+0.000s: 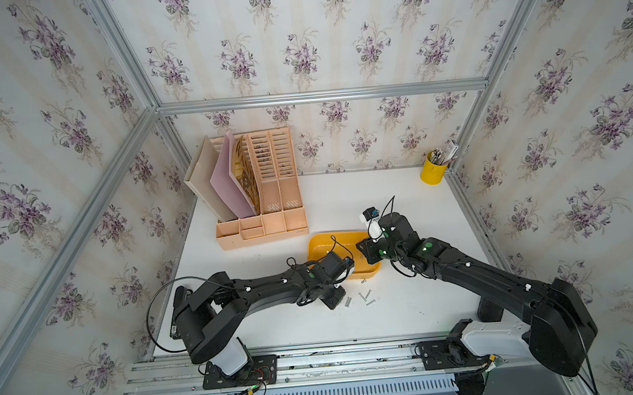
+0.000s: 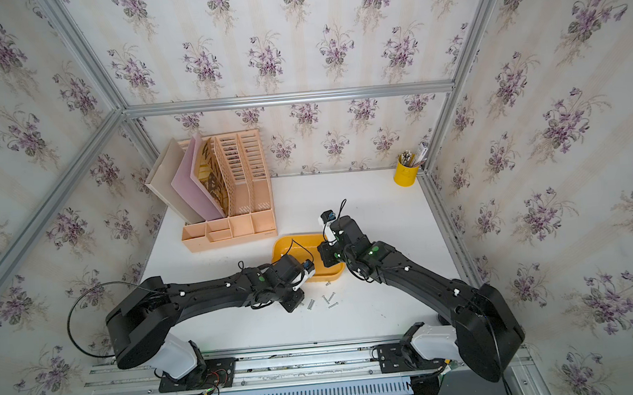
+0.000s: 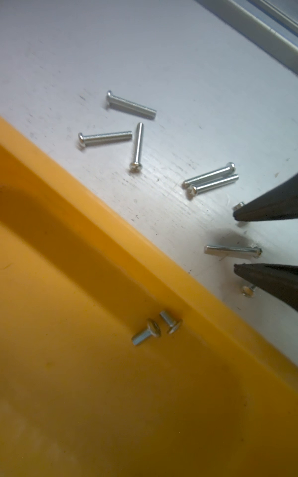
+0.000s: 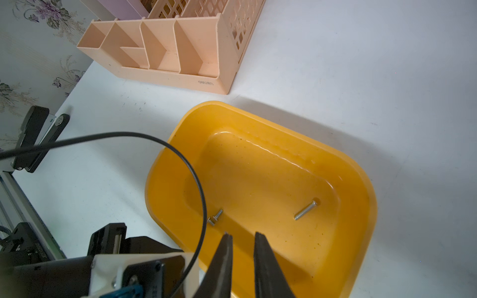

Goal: Put the screws on the desktop into the storage box
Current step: Pick up the screw from the center of the board.

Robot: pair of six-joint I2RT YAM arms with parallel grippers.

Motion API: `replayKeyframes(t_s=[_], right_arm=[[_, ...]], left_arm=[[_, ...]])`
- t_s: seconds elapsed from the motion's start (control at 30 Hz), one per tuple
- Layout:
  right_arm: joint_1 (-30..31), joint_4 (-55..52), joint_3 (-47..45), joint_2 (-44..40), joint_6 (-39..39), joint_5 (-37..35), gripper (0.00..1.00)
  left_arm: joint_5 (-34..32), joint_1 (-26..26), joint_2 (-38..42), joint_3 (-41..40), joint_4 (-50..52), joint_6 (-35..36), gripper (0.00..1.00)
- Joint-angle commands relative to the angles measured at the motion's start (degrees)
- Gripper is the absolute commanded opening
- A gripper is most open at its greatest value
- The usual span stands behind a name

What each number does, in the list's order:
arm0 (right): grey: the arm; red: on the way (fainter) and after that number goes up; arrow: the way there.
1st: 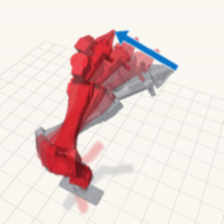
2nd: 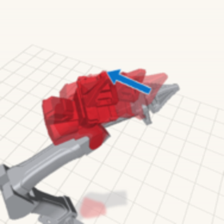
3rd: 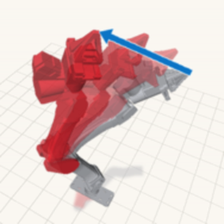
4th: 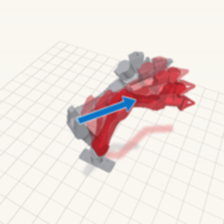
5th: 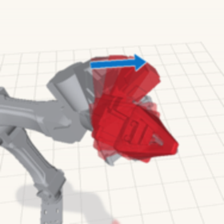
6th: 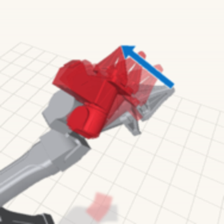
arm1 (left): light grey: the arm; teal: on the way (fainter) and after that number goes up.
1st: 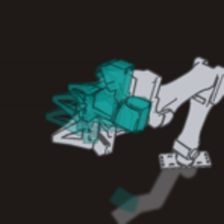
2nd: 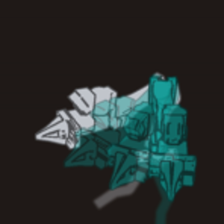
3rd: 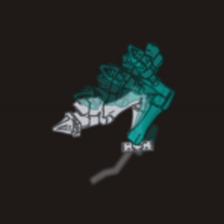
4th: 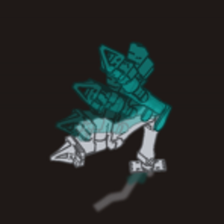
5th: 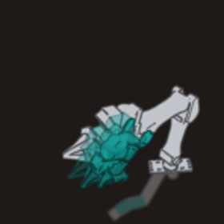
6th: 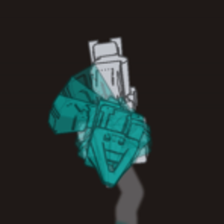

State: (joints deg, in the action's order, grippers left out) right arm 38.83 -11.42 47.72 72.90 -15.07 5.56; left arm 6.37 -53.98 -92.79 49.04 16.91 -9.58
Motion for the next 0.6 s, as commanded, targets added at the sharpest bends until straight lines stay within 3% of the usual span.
replayKeyframes(t_s=[0.0, 0.57], right_arm=[[-0.1, 0.0, -0.5, -0.6, -0.4, -0.3, 0.21], [-0.1, -2.3, -2.1, -6.4, -1.0, -0.9, 0.21]], left_arm=[[0.9, 0.1, -1.0, 0.1, 0.0, 0.2, 0.31], [-1.1, 0.1, -1.7, 1.6, 7.6, 1.4, 0.25]])
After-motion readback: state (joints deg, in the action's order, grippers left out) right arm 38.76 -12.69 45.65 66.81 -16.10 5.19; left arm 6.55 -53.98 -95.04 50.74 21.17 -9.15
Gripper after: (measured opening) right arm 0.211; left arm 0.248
